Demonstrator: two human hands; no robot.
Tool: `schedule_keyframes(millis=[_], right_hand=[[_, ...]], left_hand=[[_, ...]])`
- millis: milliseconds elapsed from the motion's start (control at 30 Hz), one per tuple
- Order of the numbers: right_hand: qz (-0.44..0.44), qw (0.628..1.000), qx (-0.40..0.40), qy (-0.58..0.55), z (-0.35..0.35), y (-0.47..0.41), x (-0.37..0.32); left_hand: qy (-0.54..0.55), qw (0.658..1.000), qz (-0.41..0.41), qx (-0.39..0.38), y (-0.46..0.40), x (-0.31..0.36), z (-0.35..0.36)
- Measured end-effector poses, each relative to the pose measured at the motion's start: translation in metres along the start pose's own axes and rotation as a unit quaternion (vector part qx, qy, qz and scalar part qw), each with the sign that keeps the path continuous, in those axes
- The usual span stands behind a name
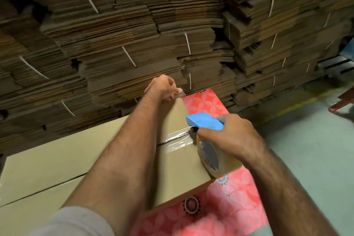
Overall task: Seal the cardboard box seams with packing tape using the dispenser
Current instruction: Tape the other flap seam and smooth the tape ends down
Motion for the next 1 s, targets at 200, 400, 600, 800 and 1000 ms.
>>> schedule_keyframes(millis=[200, 400, 600, 800, 1000], right_hand=[[0.0, 1.0, -0.017, 0.018, 0.007, -0.003, 0.001], [-0.004, 0.999, -0.023, 0.023, 0.01, -0.005, 0.003], [0.008, 1.0, -0.019, 0.015, 0.011, -0.008, 0.006], [0.011, 1.0, -0.013, 0.017, 0.01, -0.009, 0.007], [0.028, 0.999, -0.012, 0.02, 0.008, -0.009, 0.007]], left_hand=[[-0.023, 0.999, 0.014, -0.044, -0.002, 0.003, -0.002], [-0.107, 0.988, 0.053, -0.096, 0.001, 0.001, 0.01], [-0.185, 0.979, 0.055, -0.069, 0.002, -0.004, 0.014], [-0.044, 0.978, 0.172, 0.105, 0.017, 0.007, -0.008], [-0.033, 0.975, 0.211, 0.053, 0.048, -0.005, 0.017]])
Point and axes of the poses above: each hand's wrist, its own y-axis away from the middle knuckle, its own z-axis out of the palm, x = y × z, the point moved 5 cm from there along -y, towards the middle knuckle, and after that the axes turned 11 degrees about x, right-handed, at the moved point
